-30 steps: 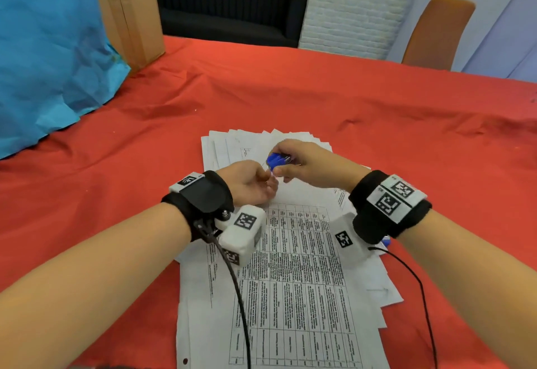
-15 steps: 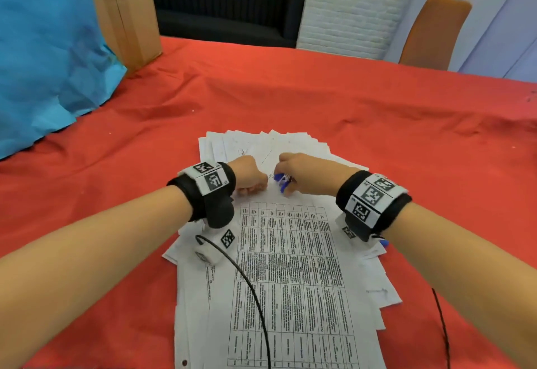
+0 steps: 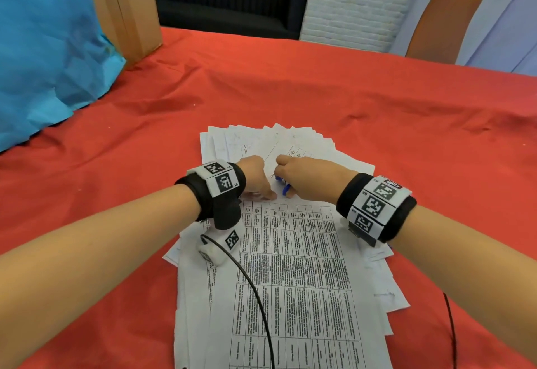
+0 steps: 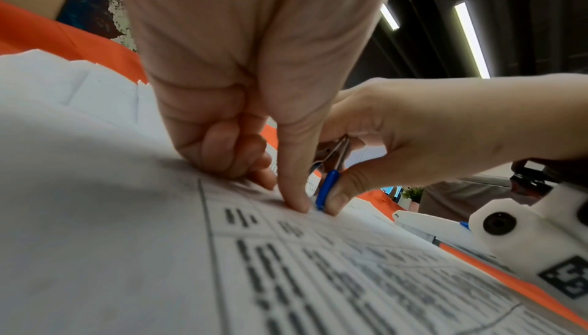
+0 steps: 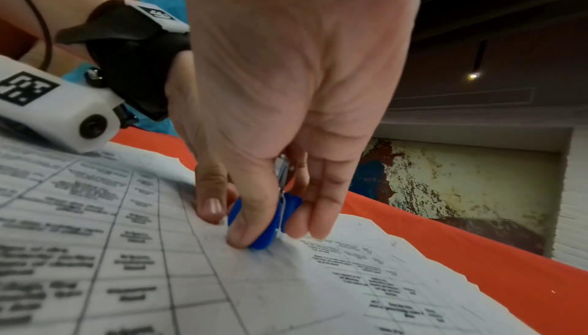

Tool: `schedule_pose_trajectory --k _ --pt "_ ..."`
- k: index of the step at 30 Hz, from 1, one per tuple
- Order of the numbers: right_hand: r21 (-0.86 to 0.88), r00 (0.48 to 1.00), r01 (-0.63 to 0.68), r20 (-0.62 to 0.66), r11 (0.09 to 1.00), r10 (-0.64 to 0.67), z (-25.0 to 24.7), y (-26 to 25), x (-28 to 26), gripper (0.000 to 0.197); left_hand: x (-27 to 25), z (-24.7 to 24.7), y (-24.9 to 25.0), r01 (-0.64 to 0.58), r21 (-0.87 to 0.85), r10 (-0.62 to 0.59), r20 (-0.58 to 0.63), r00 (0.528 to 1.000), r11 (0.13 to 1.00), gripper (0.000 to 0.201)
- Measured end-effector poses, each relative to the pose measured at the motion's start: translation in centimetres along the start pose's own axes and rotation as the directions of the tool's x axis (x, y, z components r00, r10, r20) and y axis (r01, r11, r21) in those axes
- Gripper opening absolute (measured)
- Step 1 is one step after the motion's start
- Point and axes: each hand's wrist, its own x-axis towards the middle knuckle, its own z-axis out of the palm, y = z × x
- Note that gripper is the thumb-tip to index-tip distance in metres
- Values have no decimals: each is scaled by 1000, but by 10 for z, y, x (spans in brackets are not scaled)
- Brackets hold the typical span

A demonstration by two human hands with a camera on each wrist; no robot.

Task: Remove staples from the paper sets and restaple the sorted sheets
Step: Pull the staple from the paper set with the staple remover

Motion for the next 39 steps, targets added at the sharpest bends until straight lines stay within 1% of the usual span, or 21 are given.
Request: schedule_pose_trajectory --k 4,9,11,13,14,16,18,20,22,24,27,28,30,31,32,33,34,35,36,37,39 --pt "57 1000 5 0 998 -5 0 3 0 24 1 0 0 -18 34 18 -6 1000 999 31" --pt "8 1000 -8 2 1000 8 3 -3 4 17 1 1 3 -9 90 11 -16 1000 996 37" --pt "103 999 -42 2 994 42 3 1 5 20 0 0 5 -8 116 9 -7 1000 993 40" --pt "286 997 -81 6 955 82 5 12 4 23 0 0 6 -20 160 21 -2 1000 987 40" --pt "408 995 -99 10 908 104 7 19 2 20 0 0 6 -31 179 32 -5 999 983 39" --pt "676 991 -126 49 726 126 12 29 -3 12 0 0 6 -39 197 41 -6 999 980 35" --pt "818 989 -133 75 560 127 17 36 -6 10 0 2 5 -37 200 39 -8 999 979 32" --pt "908 987 -140 94 396 134 23 38 -6 11 1 2 5 -32 199 34 -7 999 980 32" --pt "973 986 -129 106 192 126 27 38 -7 10 1 3 4 -29 184 31 -10 999 983 32" --pt "992 987 -113 106 50 125 30 39 -8 10 0 5 4 -22 179 26 -22 999 984 38" --pt "969 975 -104 144 -226 171 33 46 -14 11 -5 4 4 -8 156 11 -15 1000 988 39" --pt "961 972 -96 147 -260 183 33 47 -17 11 -5 3 3 5 141 -4 -5 1000 990 38" --pt "977 974 -58 101 -203 205 29 45 -21 12 -9 -2 0 28 19 -29 21 999 999 34" --pt "990 977 -14 44 -138 210 22 40 -22 12 -11 -5 -2 37 -151 -32 38 999 988 36" --pt "998 977 34 -24 -44 214 13 32 -22 13 -15 -6 -2 72 -438 -37 89 995 896 39" --pt "992 972 81 -100 98 211 1 22 -21 15 -17 -6 -2 145 -751 -27 168 985 644 38" --pt "946 962 109 -178 307 205 -12 11 -19 17 -19 -5 -2 214 -929 14 229 973 301 34" --pt "831 953 107 -243 546 183 -24 -1 -14 20 -21 -6 -4 257 -966 75 259 963 28 28" --pt "653 948 84 -286 753 141 -33 -13 -8 25 -24 -7 -6 269 -953 113 255 960 -137 26" --pt "481 948 59 -301 875 102 -39 -26 -1 29 -28 -9 -8 250 -942 122 228 966 -224 27" --pt "367 954 45 -293 929 70 -47 -49 10 34 -32 -15 -18 188 -940 68 175 982 -284 28"
